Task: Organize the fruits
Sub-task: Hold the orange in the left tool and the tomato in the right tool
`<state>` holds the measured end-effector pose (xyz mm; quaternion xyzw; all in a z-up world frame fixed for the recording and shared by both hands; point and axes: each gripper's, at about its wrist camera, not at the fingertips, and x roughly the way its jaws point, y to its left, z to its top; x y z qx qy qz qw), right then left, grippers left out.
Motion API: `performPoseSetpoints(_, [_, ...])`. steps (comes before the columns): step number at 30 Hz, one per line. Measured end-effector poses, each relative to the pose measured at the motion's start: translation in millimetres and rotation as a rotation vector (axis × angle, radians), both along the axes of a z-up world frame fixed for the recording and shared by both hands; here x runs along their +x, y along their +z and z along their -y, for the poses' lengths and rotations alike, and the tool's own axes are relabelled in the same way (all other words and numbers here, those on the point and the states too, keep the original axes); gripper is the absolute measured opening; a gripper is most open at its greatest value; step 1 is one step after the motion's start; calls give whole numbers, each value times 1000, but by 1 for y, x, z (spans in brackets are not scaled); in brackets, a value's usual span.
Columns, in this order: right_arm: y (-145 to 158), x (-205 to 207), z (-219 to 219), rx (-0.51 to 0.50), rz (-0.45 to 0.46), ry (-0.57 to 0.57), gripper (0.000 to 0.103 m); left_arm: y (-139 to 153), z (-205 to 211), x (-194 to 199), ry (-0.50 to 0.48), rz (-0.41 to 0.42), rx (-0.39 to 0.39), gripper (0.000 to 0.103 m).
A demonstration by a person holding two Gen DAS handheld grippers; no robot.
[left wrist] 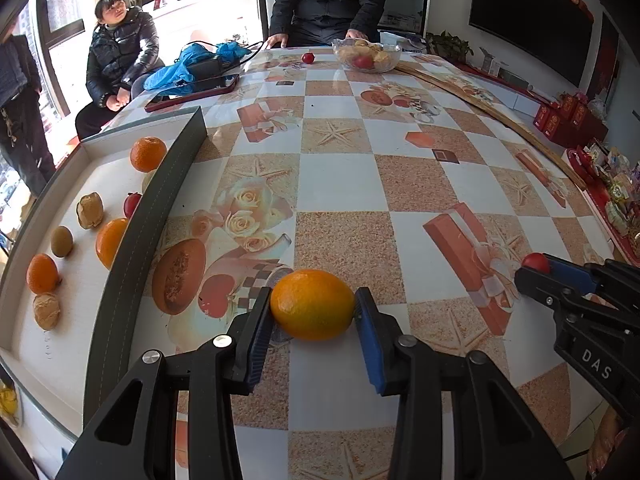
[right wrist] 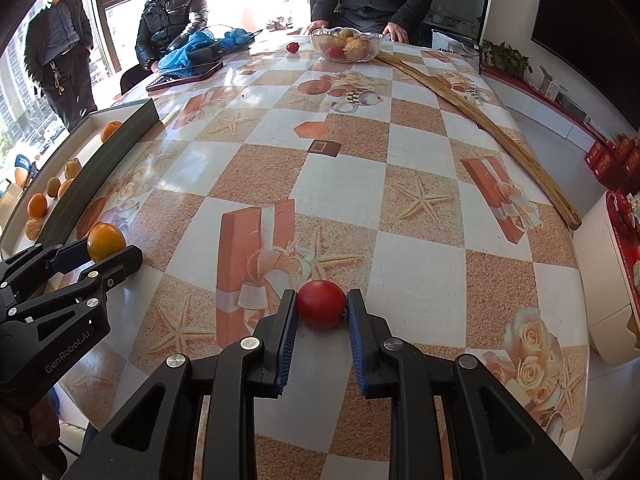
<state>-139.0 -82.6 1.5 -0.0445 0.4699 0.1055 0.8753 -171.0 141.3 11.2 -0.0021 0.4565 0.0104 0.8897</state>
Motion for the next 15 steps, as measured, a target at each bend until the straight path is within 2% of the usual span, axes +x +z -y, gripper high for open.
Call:
performPoseSetpoints(5, [4, -3, 5, 16, -16, -4, 26, 6, -10, -3, -7, 0, -60, 43])
performPoseSetpoints(15, [7, -3, -2, 47, -44, 10, 26, 12, -17, -10, -14, 5, -56, 43])
